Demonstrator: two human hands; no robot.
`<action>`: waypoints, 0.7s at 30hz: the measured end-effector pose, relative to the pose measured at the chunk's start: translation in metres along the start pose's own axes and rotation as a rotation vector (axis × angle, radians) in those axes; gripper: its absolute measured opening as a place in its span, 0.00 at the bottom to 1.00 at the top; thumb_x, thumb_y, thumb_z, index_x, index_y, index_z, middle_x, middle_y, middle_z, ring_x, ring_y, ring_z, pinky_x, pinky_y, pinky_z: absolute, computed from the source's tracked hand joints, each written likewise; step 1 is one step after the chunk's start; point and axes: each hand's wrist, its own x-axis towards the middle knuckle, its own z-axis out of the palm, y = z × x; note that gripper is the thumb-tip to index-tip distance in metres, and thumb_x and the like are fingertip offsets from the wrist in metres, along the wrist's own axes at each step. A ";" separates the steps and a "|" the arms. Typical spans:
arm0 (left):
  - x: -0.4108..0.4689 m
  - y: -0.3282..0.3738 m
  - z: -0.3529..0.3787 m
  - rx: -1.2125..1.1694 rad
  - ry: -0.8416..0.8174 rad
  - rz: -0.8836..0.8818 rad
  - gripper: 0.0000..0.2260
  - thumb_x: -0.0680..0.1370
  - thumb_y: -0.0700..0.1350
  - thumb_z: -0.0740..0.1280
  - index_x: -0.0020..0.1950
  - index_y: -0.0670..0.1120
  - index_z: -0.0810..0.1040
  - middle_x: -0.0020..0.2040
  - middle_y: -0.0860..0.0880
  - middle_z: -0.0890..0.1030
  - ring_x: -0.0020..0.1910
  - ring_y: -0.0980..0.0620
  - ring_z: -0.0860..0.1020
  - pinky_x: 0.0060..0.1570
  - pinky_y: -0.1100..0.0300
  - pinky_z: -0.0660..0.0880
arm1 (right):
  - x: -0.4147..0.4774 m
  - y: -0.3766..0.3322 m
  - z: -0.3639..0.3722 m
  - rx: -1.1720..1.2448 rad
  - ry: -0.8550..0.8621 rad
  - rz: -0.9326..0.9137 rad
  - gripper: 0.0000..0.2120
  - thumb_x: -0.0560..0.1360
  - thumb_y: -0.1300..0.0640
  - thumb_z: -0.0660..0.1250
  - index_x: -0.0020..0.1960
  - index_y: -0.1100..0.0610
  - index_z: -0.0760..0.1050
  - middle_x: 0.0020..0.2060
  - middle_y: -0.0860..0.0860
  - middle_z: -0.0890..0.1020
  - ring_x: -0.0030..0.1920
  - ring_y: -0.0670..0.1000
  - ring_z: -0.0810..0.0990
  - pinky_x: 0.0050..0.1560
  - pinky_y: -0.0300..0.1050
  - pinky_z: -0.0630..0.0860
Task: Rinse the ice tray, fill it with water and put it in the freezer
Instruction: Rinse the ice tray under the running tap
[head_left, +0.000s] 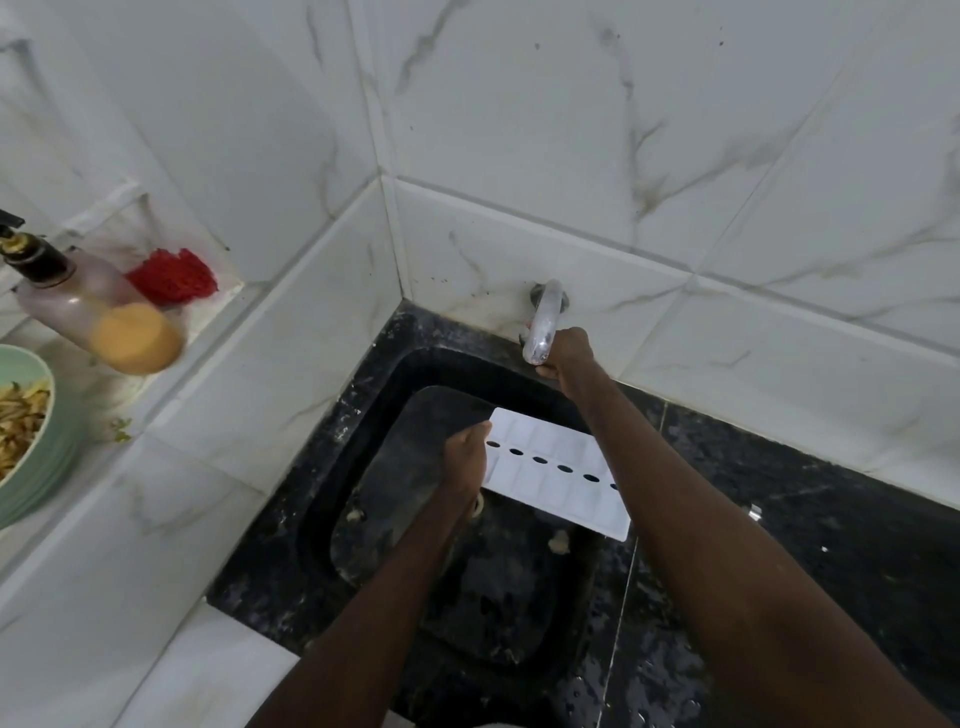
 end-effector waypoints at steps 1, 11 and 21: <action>0.000 0.000 0.002 -0.003 -0.003 -0.003 0.10 0.83 0.43 0.67 0.55 0.37 0.83 0.49 0.40 0.86 0.46 0.44 0.84 0.44 0.56 0.83 | -0.001 0.000 -0.002 0.005 0.015 0.001 0.12 0.76 0.51 0.73 0.52 0.59 0.83 0.46 0.53 0.88 0.43 0.50 0.87 0.41 0.45 0.84; 0.003 0.000 0.012 0.007 -0.029 -0.004 0.09 0.84 0.42 0.65 0.54 0.38 0.82 0.46 0.43 0.82 0.41 0.50 0.80 0.39 0.60 0.77 | 0.009 0.003 -0.006 0.076 -0.012 0.002 0.16 0.73 0.50 0.73 0.50 0.63 0.84 0.39 0.55 0.87 0.38 0.53 0.86 0.37 0.46 0.82; 0.011 -0.016 0.003 -0.050 0.035 -0.038 0.12 0.83 0.40 0.66 0.59 0.32 0.81 0.54 0.37 0.83 0.51 0.41 0.81 0.52 0.49 0.78 | -0.077 0.037 -0.015 -0.793 0.019 -0.605 0.15 0.79 0.60 0.61 0.34 0.53 0.70 0.37 0.52 0.78 0.39 0.56 0.78 0.42 0.48 0.68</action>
